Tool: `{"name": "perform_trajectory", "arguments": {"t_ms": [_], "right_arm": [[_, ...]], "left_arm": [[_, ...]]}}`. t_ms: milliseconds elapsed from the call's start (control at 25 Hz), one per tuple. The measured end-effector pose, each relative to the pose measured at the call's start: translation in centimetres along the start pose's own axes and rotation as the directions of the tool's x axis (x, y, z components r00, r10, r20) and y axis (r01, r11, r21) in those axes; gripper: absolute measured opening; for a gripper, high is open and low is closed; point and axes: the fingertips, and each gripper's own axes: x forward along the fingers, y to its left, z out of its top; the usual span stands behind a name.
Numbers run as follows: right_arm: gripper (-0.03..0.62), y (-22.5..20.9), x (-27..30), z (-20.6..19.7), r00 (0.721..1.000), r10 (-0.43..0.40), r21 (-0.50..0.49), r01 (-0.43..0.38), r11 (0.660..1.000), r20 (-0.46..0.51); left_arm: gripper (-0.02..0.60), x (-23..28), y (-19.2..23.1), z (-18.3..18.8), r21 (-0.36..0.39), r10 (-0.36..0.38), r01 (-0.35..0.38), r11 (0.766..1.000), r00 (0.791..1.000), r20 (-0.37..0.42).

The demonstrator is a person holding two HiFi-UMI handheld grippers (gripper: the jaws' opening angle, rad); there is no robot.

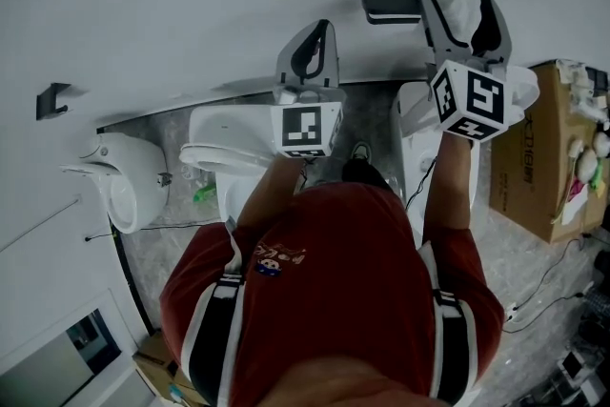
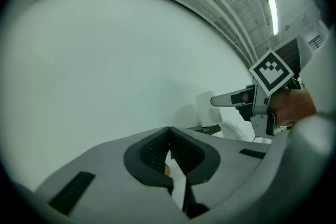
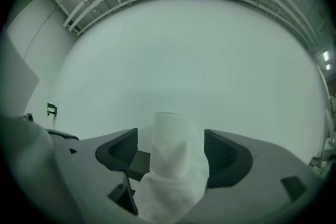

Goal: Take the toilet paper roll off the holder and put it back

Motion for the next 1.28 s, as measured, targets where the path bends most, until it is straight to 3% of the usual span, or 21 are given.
{"name": "perform_trajectory", "arguments": {"t_ms": [600, 920, 1280], "right_arm": [[0.403, 5.4, -11.0, -4.6, 0.995, -0.076, 0.028, 0.078, 0.997, -0.070], [0.391, 7.8, -17.8, -7.4, 0.985, -0.149, 0.062, 0.155, 0.986, -0.091], [0.391, 10.2, -20.4, -6.9, 0.986, -0.153, 0.071, 0.158, 0.985, -0.070]], "left_arm": [[0.018, -8.9, 1.3, 0.9, 0.000, -0.080, 0.080, 0.997, 0.997, 0.008], [0.018, -13.9, 2.5, -0.4, 0.001, -0.090, 0.090, 0.996, 0.996, -0.017], [0.018, -16.9, 3.0, -0.4, 0.000, -0.099, 0.099, 0.995, 0.995, -0.012]]}}
